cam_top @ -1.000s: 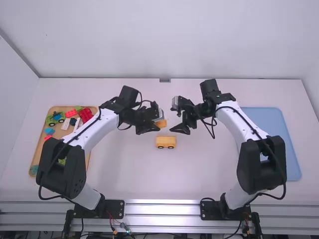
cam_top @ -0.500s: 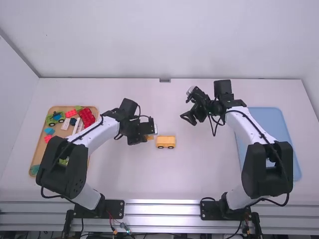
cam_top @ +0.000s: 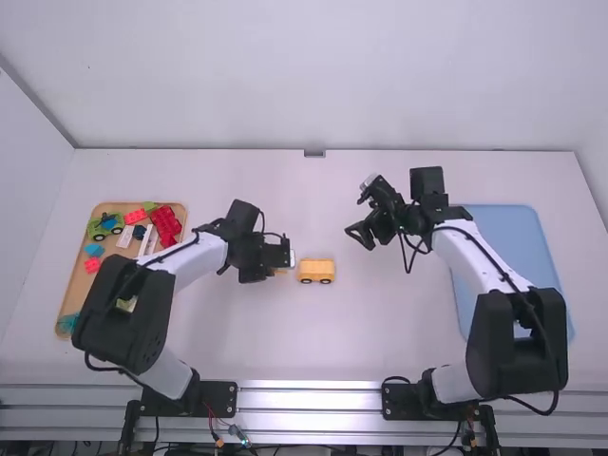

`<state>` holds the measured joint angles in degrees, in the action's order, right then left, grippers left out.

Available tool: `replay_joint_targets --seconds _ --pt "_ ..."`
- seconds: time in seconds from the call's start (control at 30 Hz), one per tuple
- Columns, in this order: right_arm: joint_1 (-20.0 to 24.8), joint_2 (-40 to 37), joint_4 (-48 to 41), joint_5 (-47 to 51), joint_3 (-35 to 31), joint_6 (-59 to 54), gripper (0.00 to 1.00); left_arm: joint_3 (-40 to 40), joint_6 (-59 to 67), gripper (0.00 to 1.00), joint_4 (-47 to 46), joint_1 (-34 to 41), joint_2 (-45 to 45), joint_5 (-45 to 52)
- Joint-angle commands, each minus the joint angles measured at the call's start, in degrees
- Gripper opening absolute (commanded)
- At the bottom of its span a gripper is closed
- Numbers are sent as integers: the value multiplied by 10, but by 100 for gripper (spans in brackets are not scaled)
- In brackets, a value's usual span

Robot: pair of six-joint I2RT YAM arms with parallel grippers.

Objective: Assemble lego blocks to make yellow taxi

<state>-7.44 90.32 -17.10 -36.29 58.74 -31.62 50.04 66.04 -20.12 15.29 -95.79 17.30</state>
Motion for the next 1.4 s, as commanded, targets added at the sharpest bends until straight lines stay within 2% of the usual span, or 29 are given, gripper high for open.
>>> replay_joint_targets --seconds 0.0,0.2,0.33,0.7,0.77,0.87,0.9,0.93,1.13,1.27,1.37 --pt "-1 -16 -2 -14 -7 3 98 10 3 2 -14 -19 -34 9" --pt "-9 -16 -12 -9 -7 2 99 49 17 2 -56 -41 -73 4" --pt "-22 -16 -10 -9 -7 1 98 47 60 6 -50 -39 -75 27" --pt "-56 -16 -12 26 -7 -12 98 47 58 12 -30 -39 -101 39" --pt "-58 -16 -12 33 -7 -11 98 47 58 24 -27 -39 -101 38" --pt "-57 -16 -10 32 -7 -12 99 47 58 65 -23 -39 -101 43" --pt "-57 -16 -9 32 -7 -12 99 48 58 72 -23 -39 -101 43" --pt "-57 -16 -8 32 -7 -12 99 48 58 99 -23 -39 -101 44" --pt "-56 -16 -9 33 -7 -12 99 48 73 99 -27 -42 -97 83" --pt "-58 -16 -9 34 -7 -12 99 47 132 99 -35 -77 -94 178" --pt "-52 -16 -10 34 -7 -12 98 40 134 99 -27 -124 -94 289"
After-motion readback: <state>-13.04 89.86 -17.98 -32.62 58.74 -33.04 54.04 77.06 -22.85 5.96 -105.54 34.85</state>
